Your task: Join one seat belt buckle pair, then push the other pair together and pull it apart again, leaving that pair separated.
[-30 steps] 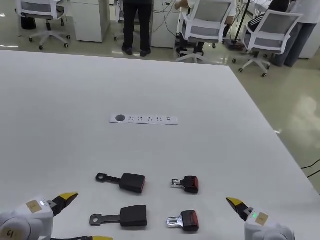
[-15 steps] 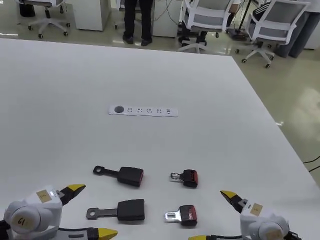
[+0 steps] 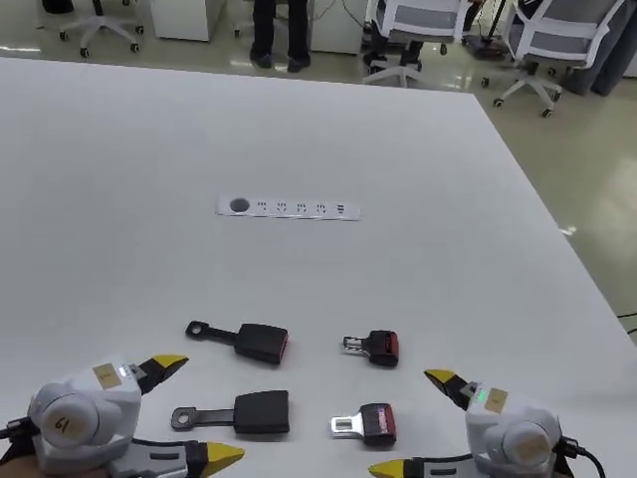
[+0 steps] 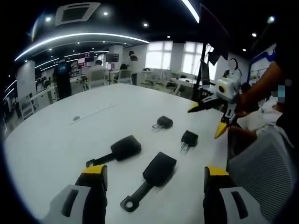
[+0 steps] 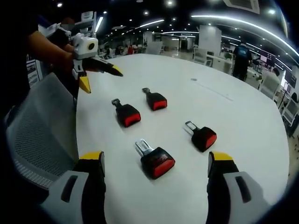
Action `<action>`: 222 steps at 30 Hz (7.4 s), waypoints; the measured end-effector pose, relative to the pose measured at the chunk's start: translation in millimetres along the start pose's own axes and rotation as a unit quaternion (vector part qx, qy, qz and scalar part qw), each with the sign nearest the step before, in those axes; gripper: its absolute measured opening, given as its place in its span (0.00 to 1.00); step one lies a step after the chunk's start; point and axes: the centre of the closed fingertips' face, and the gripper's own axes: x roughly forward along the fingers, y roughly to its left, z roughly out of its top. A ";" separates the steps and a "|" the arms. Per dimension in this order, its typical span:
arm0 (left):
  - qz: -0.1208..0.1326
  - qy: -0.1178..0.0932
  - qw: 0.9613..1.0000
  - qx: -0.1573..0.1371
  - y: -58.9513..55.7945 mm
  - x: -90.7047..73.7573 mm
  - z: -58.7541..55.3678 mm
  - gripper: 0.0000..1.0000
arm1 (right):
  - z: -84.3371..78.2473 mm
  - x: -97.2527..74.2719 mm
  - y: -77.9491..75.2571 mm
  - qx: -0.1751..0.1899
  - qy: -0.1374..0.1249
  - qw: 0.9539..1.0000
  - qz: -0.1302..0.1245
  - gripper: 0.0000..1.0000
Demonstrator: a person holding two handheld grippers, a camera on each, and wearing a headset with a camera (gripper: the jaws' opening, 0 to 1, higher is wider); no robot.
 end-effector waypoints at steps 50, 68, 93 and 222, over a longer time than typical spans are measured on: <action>-0.150 0.143 0.968 0.142 -13.0 78.4 -56.4 0.52 | -40.1 48.9 5.9 -0.064 0.102 0.980 0.161 0.57; -0.174 0.148 0.953 0.200 -11.8 78.0 -57.5 0.35 | -44.7 50.0 0.3 -0.100 0.117 0.976 0.152 0.36; -0.193 0.189 0.939 0.213 -6.3 82.0 -63.2 0.34 | -32.0 76.2 18.4 -0.090 0.109 0.977 0.158 0.35; -0.255 0.139 0.937 0.192 -8.4 81.0 -58.6 0.33 | 7.8 108.9 46.5 -0.079 -0.001 0.976 0.205 0.33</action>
